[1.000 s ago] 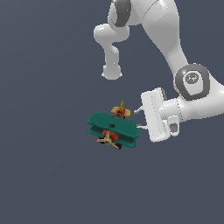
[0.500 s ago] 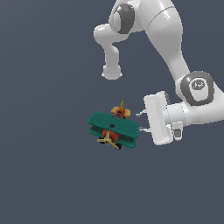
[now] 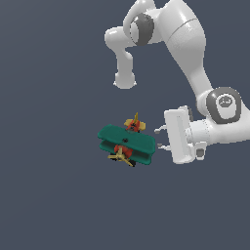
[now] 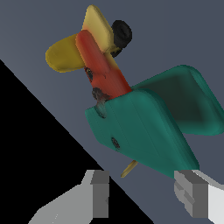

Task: Pick up the object and move it to a goal position.

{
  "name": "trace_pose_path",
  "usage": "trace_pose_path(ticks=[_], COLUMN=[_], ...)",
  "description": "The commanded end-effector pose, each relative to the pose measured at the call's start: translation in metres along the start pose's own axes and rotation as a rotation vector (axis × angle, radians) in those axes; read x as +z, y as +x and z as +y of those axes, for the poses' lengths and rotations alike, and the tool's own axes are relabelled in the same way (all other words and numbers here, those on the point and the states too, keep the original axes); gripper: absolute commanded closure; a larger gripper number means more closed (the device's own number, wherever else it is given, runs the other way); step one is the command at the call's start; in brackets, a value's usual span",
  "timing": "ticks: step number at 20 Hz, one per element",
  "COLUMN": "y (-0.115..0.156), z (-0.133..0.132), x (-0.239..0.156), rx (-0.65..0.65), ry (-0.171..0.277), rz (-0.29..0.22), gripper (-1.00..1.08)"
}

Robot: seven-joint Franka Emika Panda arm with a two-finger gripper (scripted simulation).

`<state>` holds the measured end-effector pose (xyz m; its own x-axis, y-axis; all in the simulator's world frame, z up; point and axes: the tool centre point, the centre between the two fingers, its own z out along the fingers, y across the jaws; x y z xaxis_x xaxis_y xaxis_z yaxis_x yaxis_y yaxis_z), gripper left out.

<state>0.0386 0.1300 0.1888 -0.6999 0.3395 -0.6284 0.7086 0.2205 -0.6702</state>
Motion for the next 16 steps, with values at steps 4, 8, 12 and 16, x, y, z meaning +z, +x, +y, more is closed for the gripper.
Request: trace_pose_path(ticks=[4, 8, 12, 16], y=[0.003, 0.006, 0.009, 0.012], z=[0.006, 0.009, 0.012, 0.015], x=[-0.002, -0.003, -0.003, -0.002], rx=[-0.074, -0.126, -0.176, -0.225], ry=[0.031, 0.056, 0.084, 0.114], rz=[-0.033, -0.053, -0.070, -0.083], gripper=[-0.20, -0.20, -0.20, -0.20])
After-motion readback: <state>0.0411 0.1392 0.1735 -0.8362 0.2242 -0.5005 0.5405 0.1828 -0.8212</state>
